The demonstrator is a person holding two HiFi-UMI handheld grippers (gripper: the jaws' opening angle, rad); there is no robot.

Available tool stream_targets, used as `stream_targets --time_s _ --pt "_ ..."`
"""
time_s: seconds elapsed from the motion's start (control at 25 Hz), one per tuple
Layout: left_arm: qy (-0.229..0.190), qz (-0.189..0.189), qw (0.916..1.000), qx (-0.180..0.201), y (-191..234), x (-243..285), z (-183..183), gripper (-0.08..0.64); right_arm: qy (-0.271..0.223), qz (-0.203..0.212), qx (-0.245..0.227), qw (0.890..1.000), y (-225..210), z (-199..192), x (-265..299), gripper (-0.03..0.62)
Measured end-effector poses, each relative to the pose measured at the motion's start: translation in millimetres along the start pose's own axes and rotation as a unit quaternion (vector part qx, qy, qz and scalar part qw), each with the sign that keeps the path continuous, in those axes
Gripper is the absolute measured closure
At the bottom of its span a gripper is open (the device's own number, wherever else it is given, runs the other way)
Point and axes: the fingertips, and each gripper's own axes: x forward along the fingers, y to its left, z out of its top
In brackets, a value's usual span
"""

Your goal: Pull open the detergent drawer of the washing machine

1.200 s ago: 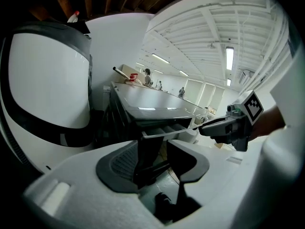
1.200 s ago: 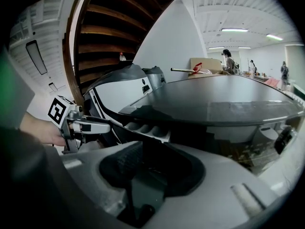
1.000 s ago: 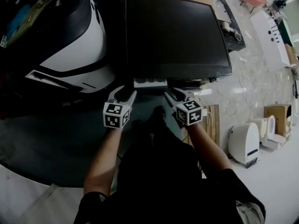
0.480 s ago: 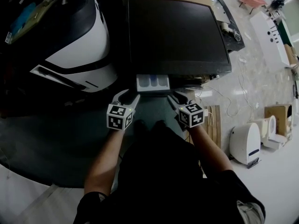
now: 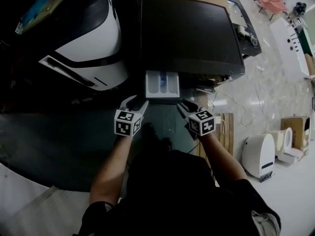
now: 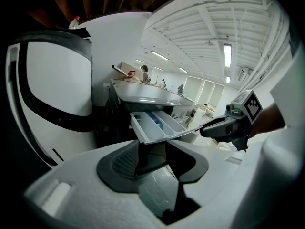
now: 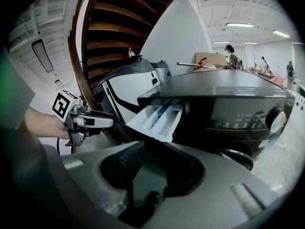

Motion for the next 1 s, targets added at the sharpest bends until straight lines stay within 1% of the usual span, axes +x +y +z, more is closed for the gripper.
stream_targets --time_s 0.2,0.48,0.6,0.68,0.76,0.88,1.0 --pt "-0.004 0.009 0.9999 -0.007 -8 -12 -12 0.379 -0.002 0.008 0.004 1.0 12 -12 -9 0.479" --pt "-0.008 0.019 0.9996 -0.017 -11 -16 -14 0.383 -0.006 0.012 0.014 1.0 16 -11 -12 0.479" --pt "-0.005 0.021 0.9997 -0.013 -11 -16 -14 0.383 -0.004 0.015 0.012 1.0 14 -14 -12 0.479" --pt "0.001 0.028 0.9996 -0.006 -9 -16 -13 0.38 -0.003 0.021 0.023 1.0 14 -11 -12 0.479" --pt "0.0 0.032 0.9995 -0.004 -9 -21 -8 0.394 -0.004 0.028 0.032 0.999 16 -7 -14 0.479" --pt "-0.014 0.027 0.9995 -0.006 -10 -32 8 0.41 -0.013 0.041 0.023 0.999 14 1 -23 0.479" --pt "-0.031 0.02 0.9993 0.005 -6 -39 30 0.423 -0.025 0.037 0.026 0.999 8 15 -36 0.479"
